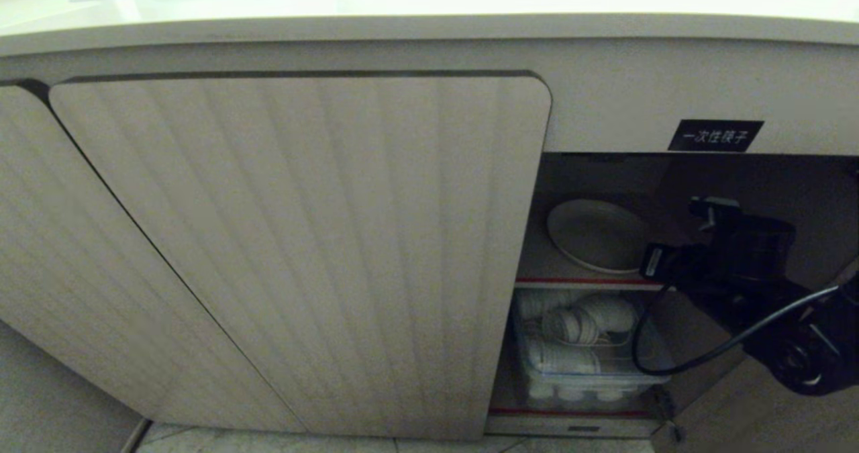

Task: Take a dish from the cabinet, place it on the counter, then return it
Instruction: Take the plate from the cabinet

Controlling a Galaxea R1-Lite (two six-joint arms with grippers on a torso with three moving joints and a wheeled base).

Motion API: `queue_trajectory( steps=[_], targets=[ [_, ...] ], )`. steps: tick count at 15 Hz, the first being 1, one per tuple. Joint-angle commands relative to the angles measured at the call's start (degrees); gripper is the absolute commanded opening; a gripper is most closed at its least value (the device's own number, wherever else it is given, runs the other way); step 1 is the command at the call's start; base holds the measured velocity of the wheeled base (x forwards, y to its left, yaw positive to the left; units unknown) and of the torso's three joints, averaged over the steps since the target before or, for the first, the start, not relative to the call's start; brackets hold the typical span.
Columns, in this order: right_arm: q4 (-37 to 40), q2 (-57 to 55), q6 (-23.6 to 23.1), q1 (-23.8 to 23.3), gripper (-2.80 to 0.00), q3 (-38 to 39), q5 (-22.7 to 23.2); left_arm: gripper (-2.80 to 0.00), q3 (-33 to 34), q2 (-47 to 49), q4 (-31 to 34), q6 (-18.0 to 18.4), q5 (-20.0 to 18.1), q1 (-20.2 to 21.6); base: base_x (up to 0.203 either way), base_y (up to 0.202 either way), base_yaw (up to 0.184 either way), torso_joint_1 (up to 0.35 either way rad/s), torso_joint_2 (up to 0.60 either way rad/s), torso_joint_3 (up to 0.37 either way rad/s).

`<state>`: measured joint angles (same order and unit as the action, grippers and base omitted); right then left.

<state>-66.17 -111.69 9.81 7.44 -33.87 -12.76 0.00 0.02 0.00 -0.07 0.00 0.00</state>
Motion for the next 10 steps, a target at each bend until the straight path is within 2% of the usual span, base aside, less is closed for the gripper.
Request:
queue_trajectory(
  steps=[1, 10],
  targets=[
    [-0.5, -1.1, -0.5, 0.0, -2.8, -0.8, -0.1, -2.8, 0.0, 0.0, 0.0, 0.0, 0.0, 0.0, 0.0, 0.0, 0.0, 0.0, 0.0, 0.0],
    [-1.7, -3.4, -0.7, -0.1, -2.8, -2.2, -0.2, -2.8, 0.0, 0.0, 0.0, 0.0, 0.0, 0.0, 0.0, 0.0, 0.0, 0.0, 0.0, 0.0]
  ],
)
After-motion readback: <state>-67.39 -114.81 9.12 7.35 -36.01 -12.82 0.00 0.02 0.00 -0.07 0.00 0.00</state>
